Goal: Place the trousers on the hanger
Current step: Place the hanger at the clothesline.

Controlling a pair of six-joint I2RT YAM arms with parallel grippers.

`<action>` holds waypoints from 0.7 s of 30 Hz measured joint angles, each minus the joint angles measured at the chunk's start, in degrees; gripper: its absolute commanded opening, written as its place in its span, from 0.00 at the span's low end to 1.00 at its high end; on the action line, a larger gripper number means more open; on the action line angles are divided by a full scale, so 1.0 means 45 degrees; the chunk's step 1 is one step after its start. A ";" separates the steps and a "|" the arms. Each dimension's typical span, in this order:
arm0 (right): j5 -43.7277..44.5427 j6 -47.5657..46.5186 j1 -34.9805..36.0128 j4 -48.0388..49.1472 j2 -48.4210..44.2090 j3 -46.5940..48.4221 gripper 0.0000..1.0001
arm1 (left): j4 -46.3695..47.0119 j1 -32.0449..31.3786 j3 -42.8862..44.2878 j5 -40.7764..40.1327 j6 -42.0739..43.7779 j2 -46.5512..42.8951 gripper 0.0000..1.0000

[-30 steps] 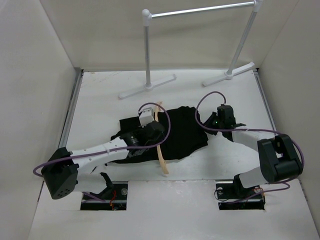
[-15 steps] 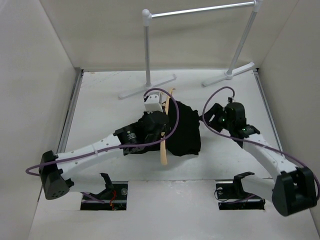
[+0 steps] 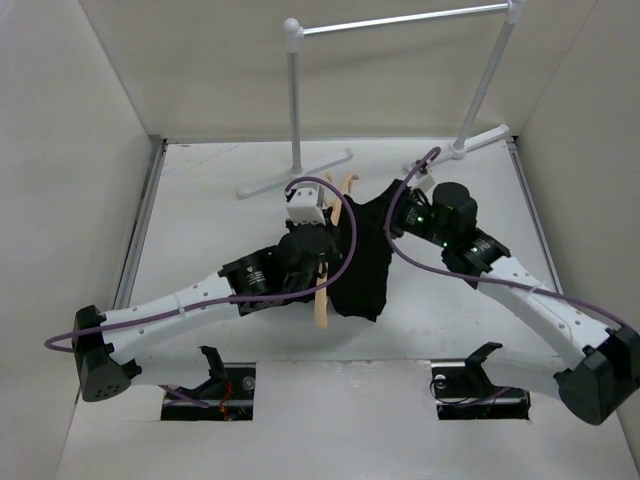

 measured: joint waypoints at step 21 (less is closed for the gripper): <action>0.0554 0.1632 0.2448 0.0170 -0.3143 -0.2875 0.47 | 0.0277 0.0049 0.0000 0.0214 0.0146 0.0015 0.00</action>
